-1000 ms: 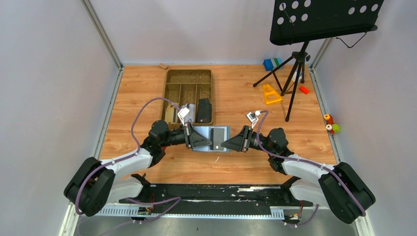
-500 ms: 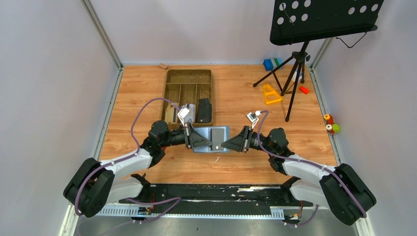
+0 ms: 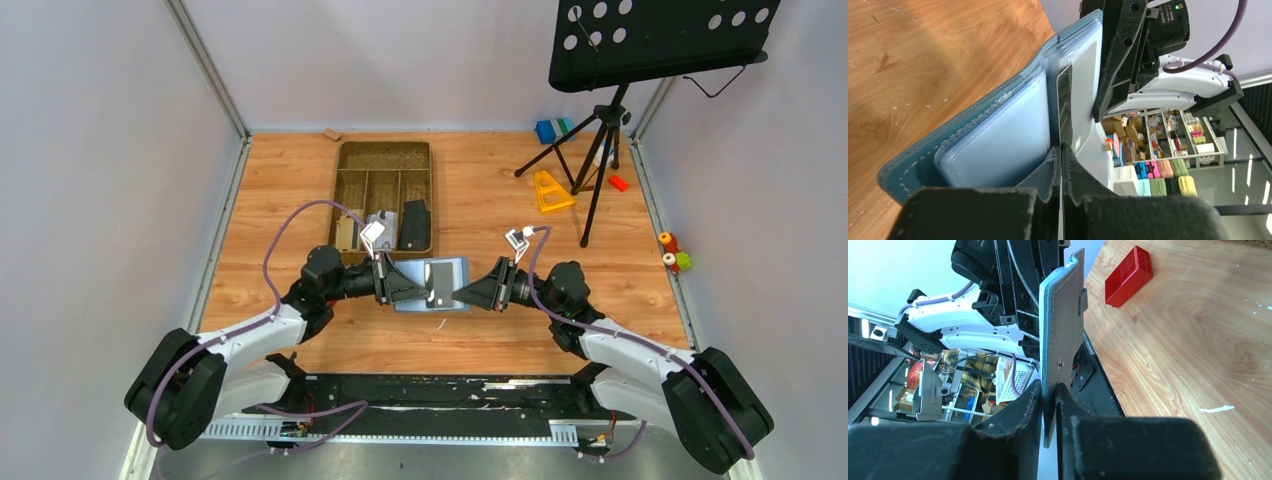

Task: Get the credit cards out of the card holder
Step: Remove the credit card from the card holder.

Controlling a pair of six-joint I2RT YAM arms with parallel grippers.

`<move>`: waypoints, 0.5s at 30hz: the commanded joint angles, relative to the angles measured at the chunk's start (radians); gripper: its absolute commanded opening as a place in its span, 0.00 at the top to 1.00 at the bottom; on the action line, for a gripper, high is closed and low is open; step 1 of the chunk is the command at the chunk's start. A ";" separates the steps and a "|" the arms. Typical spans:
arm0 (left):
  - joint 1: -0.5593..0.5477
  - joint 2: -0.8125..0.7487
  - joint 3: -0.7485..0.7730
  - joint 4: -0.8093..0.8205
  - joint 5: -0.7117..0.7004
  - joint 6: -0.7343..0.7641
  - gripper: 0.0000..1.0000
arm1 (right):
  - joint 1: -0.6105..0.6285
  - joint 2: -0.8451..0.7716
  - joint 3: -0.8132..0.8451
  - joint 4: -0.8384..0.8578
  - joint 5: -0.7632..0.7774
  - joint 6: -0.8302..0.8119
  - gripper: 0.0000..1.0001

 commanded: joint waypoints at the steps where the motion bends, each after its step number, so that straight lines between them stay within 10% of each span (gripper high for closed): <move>1: 0.008 -0.032 -0.007 -0.052 -0.014 0.052 1.00 | 0.001 -0.018 0.042 0.056 0.006 -0.010 0.96; 4: 0.007 -0.027 -0.006 -0.022 -0.007 0.038 0.96 | 0.001 -0.010 0.045 0.057 0.001 -0.009 0.99; 8: 0.007 0.009 -0.012 0.078 0.021 -0.017 0.61 | 0.001 0.001 0.043 0.094 -0.010 0.010 1.00; 15: 0.002 0.065 -0.025 0.179 0.026 -0.077 0.52 | 0.003 0.005 0.048 0.142 -0.026 0.046 1.00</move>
